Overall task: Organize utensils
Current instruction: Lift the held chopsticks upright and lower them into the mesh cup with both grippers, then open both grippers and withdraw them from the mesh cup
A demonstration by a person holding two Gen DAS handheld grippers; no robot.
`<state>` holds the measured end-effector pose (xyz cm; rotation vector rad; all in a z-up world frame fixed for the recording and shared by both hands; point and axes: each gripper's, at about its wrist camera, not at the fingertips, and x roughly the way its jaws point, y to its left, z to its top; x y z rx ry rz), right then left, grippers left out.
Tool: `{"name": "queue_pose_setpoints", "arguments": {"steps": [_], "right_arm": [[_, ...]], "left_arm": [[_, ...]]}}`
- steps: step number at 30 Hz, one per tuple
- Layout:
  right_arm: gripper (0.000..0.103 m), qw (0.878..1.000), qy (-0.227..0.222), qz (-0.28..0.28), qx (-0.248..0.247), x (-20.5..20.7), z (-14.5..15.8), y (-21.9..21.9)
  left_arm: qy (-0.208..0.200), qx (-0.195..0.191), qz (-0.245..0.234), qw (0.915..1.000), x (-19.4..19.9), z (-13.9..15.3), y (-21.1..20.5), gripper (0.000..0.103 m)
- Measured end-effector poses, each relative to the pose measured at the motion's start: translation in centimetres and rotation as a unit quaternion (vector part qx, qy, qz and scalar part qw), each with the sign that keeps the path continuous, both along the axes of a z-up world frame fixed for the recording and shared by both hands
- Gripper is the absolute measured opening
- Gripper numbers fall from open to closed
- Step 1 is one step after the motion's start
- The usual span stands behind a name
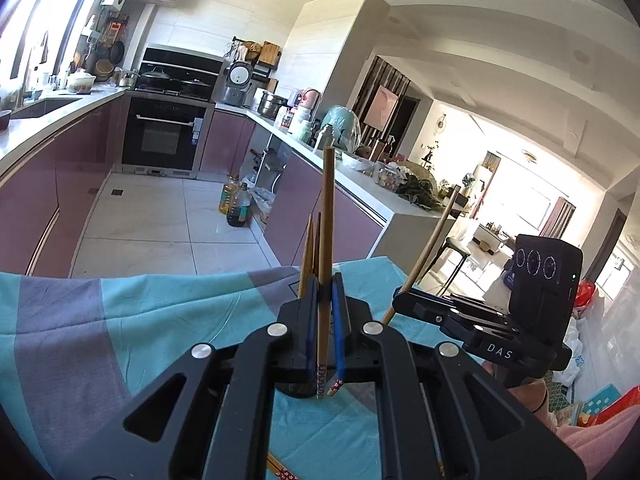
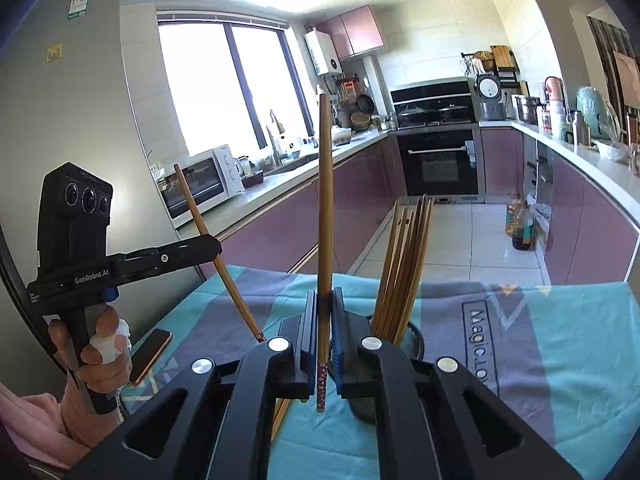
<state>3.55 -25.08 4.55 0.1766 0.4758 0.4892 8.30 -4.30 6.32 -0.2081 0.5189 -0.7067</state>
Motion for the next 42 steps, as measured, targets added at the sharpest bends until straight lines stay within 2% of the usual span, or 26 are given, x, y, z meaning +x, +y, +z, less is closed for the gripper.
{"name": "queue_pose_setpoints", "arguments": {"steps": [9,15,31,42], "right_arm": [[0.006,1.0,-0.02,-0.017,-0.009,1.3,1.4,-0.7],[0.006,1.0,-0.012,-0.024,-0.008,2.5,0.9,-0.6],[0.006,0.997,0.067,-0.021,-0.032,5.1,-4.1,0.8],[0.006,0.995,0.09,-0.03,-0.03,6.2,-5.3,0.6]], "left_arm": [[-0.022,-0.003,0.003,0.9997,1.5,2.7,-1.7,0.007],[-0.027,0.017,0.011,0.9994,2.5,2.8,-3.1,0.007],[0.016,0.126,-0.037,0.9912,4.6,-2.0,-7.5,0.007],[0.043,0.146,-0.031,0.9879,6.9,-4.2,-8.8,0.008]]}}
